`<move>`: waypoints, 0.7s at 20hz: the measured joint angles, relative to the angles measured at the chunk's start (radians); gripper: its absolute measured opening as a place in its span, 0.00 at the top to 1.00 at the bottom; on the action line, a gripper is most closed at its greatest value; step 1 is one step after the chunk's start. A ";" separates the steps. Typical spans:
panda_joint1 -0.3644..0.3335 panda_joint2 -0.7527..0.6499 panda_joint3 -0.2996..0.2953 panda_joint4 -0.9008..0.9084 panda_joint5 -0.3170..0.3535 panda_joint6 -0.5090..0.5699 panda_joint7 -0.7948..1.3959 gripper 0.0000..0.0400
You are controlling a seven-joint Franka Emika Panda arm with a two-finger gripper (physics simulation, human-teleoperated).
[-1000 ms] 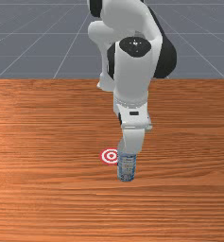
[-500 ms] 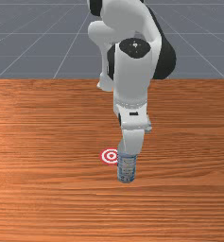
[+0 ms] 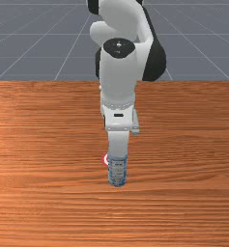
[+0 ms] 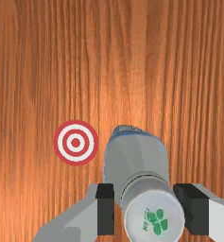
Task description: Pick up the bottle and put it on the marker
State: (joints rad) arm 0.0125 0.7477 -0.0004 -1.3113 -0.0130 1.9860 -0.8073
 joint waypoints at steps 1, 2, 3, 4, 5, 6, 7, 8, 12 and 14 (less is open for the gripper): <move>-0.002 -0.004 -0.001 -0.007 0.000 0.006 0.000 0.53; -0.002 -0.001 -0.001 0.000 0.000 -0.002 0.002 0.53; -0.017 -0.009 0.015 -0.011 0.027 -0.012 -0.020 0.53; -0.031 -0.040 0.028 -0.064 0.053 0.008 -0.041 0.53; -0.034 -0.076 0.029 -0.126 0.057 0.032 -0.045 0.53; -0.034 -0.110 0.029 -0.183 0.058 0.055 -0.046 0.53; -0.038 -0.143 0.031 -0.239 0.067 0.076 -0.053 0.53; -0.009 -0.166 0.003 -0.278 0.023 0.093 0.022 0.53; -0.009 -0.190 0.000 -0.317 0.027 0.104 0.034 0.53; -0.013 -0.198 -0.001 -0.331 0.026 0.108 0.030 0.53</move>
State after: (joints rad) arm -0.0010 0.5502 -0.0015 -1.6422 0.0134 2.0944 -0.7776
